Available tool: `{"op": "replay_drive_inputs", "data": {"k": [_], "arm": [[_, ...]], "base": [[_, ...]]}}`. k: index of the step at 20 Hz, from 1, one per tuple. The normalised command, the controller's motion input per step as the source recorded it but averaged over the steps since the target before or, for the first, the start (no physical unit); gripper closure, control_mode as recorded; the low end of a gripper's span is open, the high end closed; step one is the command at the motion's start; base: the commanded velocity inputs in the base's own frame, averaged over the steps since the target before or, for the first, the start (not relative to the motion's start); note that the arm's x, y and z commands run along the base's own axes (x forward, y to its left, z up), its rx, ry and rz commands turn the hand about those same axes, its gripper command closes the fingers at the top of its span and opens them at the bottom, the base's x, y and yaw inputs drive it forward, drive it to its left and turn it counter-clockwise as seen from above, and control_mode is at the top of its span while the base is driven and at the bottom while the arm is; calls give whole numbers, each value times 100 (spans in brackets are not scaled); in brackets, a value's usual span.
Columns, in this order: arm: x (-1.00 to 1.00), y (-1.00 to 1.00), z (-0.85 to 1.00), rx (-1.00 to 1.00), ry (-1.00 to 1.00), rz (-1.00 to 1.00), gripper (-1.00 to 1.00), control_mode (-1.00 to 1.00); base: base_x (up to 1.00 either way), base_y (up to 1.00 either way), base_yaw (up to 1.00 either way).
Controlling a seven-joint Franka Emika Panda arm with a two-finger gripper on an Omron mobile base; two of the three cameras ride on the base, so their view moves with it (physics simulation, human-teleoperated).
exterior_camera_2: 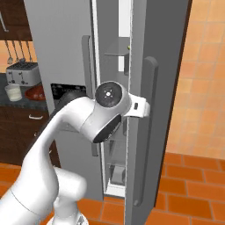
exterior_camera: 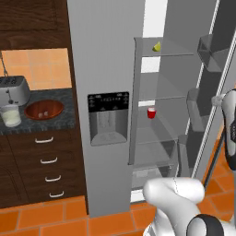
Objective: Grab a lemon wedge from the fridge and one ice cube from the ice bowl, and put them in the glass of lemonade.
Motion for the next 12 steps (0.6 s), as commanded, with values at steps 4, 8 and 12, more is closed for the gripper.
{"op": "replay_drive_inputs", "data": {"k": [4,8,12], "arm": [[0,100,-10,-48,16,7,-100,-100],[9,99,-9,-55,25,3,-100,-100],[48,51,-12,-52,38,0,-100,-100]], "base": [[0,0,0],[0,0,0],[0,0,0]]}}
